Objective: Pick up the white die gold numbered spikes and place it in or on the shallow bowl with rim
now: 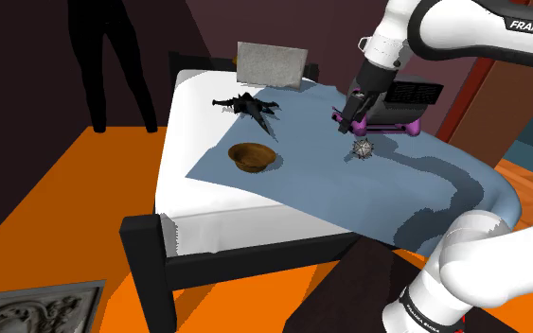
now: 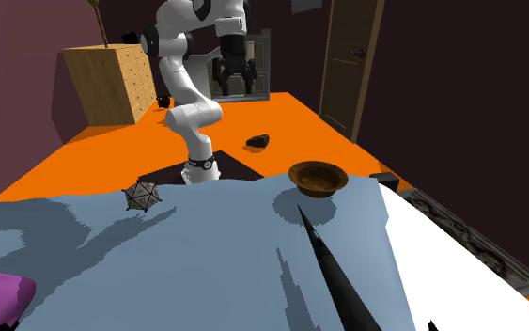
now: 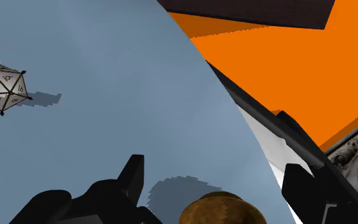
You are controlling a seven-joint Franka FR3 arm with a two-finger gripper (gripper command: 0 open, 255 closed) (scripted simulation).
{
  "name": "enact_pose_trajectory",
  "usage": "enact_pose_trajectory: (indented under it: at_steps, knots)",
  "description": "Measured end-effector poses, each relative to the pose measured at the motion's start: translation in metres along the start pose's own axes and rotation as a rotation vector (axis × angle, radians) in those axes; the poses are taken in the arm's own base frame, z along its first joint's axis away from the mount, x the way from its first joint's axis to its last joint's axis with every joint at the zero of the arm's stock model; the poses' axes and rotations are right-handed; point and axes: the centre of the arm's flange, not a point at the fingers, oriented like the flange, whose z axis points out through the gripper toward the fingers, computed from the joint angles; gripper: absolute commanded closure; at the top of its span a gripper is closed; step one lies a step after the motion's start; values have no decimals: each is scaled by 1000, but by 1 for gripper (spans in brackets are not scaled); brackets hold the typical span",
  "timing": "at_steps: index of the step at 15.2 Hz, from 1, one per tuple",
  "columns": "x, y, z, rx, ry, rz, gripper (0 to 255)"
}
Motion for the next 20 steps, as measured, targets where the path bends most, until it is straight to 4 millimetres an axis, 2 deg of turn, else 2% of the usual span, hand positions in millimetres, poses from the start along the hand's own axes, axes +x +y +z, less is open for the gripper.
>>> enact_pose_trajectory:
  at_steps: [2,6,8,20]
  knots:
    - [0,6,3,2,-2,3,0]
    - [11,47,21,20,-15,28,0]
    - [15,75,27,30,-21,42,0]
    - [32,232,101,89,-61,125,0]
